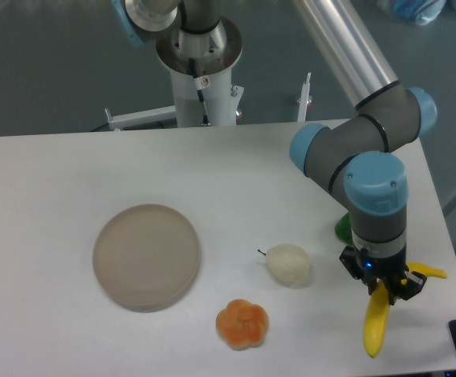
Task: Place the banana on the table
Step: 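Carry the banana up and over toward the white pear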
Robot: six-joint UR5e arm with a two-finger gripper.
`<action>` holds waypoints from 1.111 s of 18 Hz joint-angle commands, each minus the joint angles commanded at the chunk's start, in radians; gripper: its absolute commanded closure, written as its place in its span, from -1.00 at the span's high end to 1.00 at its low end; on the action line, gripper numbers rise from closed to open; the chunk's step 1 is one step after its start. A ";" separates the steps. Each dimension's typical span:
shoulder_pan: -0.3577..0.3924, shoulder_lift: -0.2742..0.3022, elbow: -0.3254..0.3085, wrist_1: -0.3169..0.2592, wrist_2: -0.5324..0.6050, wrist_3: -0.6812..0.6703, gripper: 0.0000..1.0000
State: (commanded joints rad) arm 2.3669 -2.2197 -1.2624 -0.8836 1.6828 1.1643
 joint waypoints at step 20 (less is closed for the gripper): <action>0.104 0.439 -0.606 -0.020 -0.031 0.333 -0.71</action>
State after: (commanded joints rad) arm 2.4712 -1.7811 -1.8681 -0.9035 1.6522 1.4970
